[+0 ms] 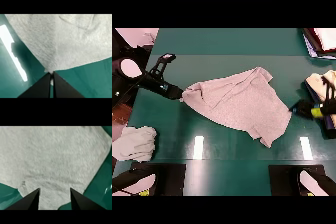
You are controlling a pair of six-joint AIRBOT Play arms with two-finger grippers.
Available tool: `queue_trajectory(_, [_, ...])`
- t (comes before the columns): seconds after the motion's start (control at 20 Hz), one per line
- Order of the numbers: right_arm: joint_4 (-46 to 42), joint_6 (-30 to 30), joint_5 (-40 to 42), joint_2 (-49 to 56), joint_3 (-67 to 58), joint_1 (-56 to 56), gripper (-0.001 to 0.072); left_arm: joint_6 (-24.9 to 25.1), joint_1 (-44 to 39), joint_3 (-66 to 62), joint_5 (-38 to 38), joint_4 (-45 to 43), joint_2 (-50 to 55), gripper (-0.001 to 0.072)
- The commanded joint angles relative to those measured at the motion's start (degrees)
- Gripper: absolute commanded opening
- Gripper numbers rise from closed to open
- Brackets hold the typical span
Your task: Fold the shirts.
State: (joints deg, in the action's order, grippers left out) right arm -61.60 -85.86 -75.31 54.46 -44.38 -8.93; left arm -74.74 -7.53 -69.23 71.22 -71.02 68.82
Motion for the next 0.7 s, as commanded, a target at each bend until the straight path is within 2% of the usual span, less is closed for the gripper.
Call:
queue_trajectory(0.0, [0.31, -1.68, 0.00, -2.67, 12.39, -6.36, 0.0428, -0.09, 0.02, -0.94, 0.72, 2.58, -0.74, 0.0023])
queue_trajectory(0.2, [0.94, -1.64, 4.66, -2.62, 19.06, -8.57, 0.0427, -0.09, 0.02, -0.94, 0.15, 5.35, -0.72, 0.0023])
queue_trajectory(0.35, [5.88, 0.09, 9.03, -2.23, 20.85, -8.57, 0.0427, -0.28, 0.02, -0.94, -0.70, 5.97, -0.72, 0.0023])
queue_trajectory(0.6, [12.74, 4.92, 8.92, 5.42, 20.65, -8.57, 0.0418, -0.28, 0.02, -0.94, -0.72, 5.99, -0.74, 0.0023])
queue_trajectory(0.65, [13.81, 6.23, 8.39, 6.75, 20.68, -8.57, 0.0294, -0.28, 0.02, -0.94, -0.70, 5.99, -0.74, 0.0023])
